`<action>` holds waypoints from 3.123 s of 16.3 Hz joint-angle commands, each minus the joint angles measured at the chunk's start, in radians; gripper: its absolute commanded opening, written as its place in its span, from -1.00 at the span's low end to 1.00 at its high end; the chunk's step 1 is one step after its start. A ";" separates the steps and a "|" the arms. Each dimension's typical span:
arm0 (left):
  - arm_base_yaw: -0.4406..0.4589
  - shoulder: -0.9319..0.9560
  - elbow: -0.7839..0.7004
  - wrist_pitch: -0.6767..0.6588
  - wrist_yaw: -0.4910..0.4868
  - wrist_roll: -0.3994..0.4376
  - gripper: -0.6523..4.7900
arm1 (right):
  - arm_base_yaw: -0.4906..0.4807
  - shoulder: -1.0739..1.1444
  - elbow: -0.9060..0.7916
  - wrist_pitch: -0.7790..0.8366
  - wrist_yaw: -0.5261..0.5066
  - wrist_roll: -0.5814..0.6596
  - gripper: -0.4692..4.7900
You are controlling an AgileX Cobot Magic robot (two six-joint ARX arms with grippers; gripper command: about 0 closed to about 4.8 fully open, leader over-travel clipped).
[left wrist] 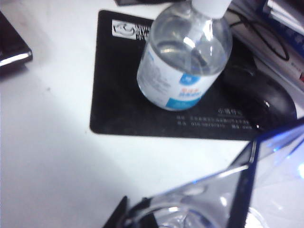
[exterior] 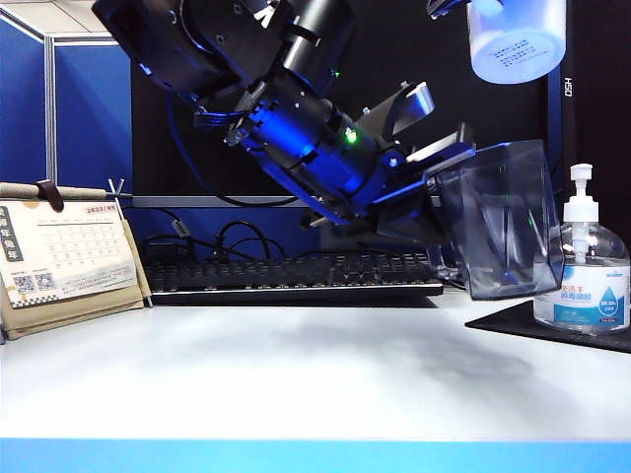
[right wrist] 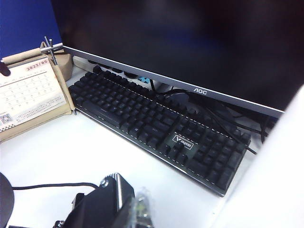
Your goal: Swap the positions of the transparent plastic cup and the white ceramic cup.
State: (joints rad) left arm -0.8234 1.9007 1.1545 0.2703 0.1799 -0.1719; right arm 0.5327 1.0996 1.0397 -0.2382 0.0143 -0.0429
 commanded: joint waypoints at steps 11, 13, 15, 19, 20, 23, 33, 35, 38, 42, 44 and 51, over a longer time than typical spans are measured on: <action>-0.008 0.135 0.155 -0.092 0.069 0.007 -0.78 | -0.001 -0.010 0.012 0.043 0.001 -0.014 -0.84; -0.015 0.154 0.156 -0.101 0.071 0.007 -0.78 | -0.001 -0.010 0.012 0.041 0.002 -0.014 -0.84; -0.022 0.159 0.156 -0.099 0.069 0.007 -0.78 | -0.001 -0.010 0.012 0.036 0.001 -0.014 -0.84; -0.034 0.159 0.156 -0.097 0.060 0.008 -0.78 | -0.001 -0.010 0.011 0.032 0.001 -0.014 -0.84; -0.035 0.159 0.156 -0.097 0.047 0.008 -0.78 | -0.001 -0.010 0.011 0.032 0.001 -0.014 -0.84; -0.035 0.159 0.156 -0.085 0.041 0.040 -0.78 | -0.001 -0.010 0.011 0.032 -0.017 -0.014 -0.84; -0.035 0.159 0.156 -0.087 0.041 0.041 -0.12 | -0.001 -0.019 0.012 0.032 -0.017 -0.013 -0.84; -0.034 0.159 0.156 -0.110 0.042 0.042 -0.08 | -0.001 -0.021 0.012 0.032 -0.017 -0.013 -0.84; -0.032 0.159 0.156 -0.180 0.032 0.046 -0.07 | -0.001 -0.022 0.012 0.032 -0.017 -0.010 -0.84; -0.031 0.159 0.156 -0.264 -0.054 0.064 -0.06 | 0.000 -0.037 0.012 0.022 -0.018 -0.009 -0.84; -0.029 0.158 0.156 -0.307 -0.085 0.064 -0.05 | 0.000 -0.048 0.012 0.021 -0.017 -0.009 -0.84; 0.028 0.048 0.155 -0.517 -0.187 0.066 -0.62 | 0.000 -0.050 0.012 0.037 -0.078 -0.009 -0.84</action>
State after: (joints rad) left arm -0.8101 1.9823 1.3071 -0.2314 -0.0006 -0.1062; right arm 0.5320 1.0580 1.0397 -0.2676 -0.0551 -0.0425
